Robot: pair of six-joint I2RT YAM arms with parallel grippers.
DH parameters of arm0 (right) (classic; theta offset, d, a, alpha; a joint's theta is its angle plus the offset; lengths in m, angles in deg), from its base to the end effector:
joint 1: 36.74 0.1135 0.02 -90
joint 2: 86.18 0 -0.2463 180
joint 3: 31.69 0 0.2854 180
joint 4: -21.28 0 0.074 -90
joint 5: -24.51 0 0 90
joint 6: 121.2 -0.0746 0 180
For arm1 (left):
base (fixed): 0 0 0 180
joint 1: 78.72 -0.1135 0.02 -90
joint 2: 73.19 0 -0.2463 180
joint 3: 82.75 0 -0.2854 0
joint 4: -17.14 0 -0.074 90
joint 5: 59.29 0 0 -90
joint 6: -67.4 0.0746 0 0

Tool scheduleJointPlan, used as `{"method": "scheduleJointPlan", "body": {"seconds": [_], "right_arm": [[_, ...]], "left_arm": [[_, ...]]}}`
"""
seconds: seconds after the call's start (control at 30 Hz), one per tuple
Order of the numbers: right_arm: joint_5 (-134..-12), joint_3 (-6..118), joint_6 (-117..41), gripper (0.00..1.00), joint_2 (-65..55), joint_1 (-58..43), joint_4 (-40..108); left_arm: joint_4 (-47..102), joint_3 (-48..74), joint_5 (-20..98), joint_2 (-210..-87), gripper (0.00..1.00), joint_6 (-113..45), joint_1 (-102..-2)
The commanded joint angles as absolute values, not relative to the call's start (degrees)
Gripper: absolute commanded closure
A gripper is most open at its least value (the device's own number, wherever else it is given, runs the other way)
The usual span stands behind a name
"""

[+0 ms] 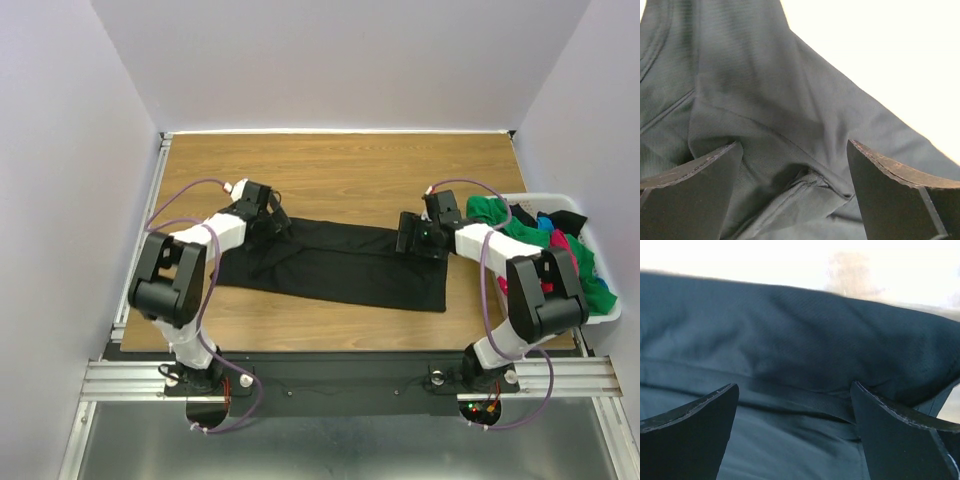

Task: Fold and stack the t-shirts
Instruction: Fold the tshirt

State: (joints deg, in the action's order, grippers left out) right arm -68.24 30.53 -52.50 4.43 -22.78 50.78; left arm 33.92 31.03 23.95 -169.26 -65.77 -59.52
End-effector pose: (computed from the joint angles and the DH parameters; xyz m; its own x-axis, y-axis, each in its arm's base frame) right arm 0.3414 0.0885 0.0983 -0.8624 0.1595 -0.4805 0.0510 0.9716 0.2309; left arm 0.3762 -0.1217 0.1087 -0.6719 -0.4854 -0.5594 -0.2872 0.8669 -0.4074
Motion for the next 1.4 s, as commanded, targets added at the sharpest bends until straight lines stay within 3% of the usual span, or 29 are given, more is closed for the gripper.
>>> {"method": "scheduleJointPlan", "body": {"seconds": [0.0, 0.07, 0.23, 0.43, 0.6, 0.83, 1.17, 1.37], "right_arm": [[-67.08, 26.59, -55.36, 0.00, 2.59, -22.24, 51.61], [-67.69, 24.31, -56.15, 0.00, 2.24, -21.28, 51.44], [-66.37, 19.21, -62.56, 0.00, -3.55, -11.27, 50.99], [-65.84, 14.45, -77.15, 0.00, -7.52, 9.37, 47.05], [-62.86, 18.57, -83.58, 0.00, -0.77, 25.38, 43.09], [-61.10, 28.24, -85.25, 0.00, 7.16, 36.64, 42.82], [-61.71, 35.98, -76.47, 0.00, 5.05, 46.75, 42.73], [-58.73, 34.23, -79.80, 0.00, 0.85, 48.87, 43.08]], "left_arm": [[38.14, 23.98, 22.98, -177.85, 0.02, -62.06, -60.08], [38.50, 19.49, 24.20, -182.42, 0.02, -59.96, -60.61], [46.57, -5.20, 24.38, -196.92, 0.02, -55.40, -60.61], [49.31, -31.04, 31.57, -211.86, 0.02, -52.31, -60.09], [50.80, -49.42, 37.13, -224.26, 0.01, -53.26, -58.59], [47.12, -52.17, 35.38, -225.94, 0.01, -58.36, -58.41], [48.43, -54.81, 32.82, -226.21, 0.01, -60.83, -58.94], [49.13, -54.19, 35.02, -218.66, 0.01, -59.43, -58.59]]}}
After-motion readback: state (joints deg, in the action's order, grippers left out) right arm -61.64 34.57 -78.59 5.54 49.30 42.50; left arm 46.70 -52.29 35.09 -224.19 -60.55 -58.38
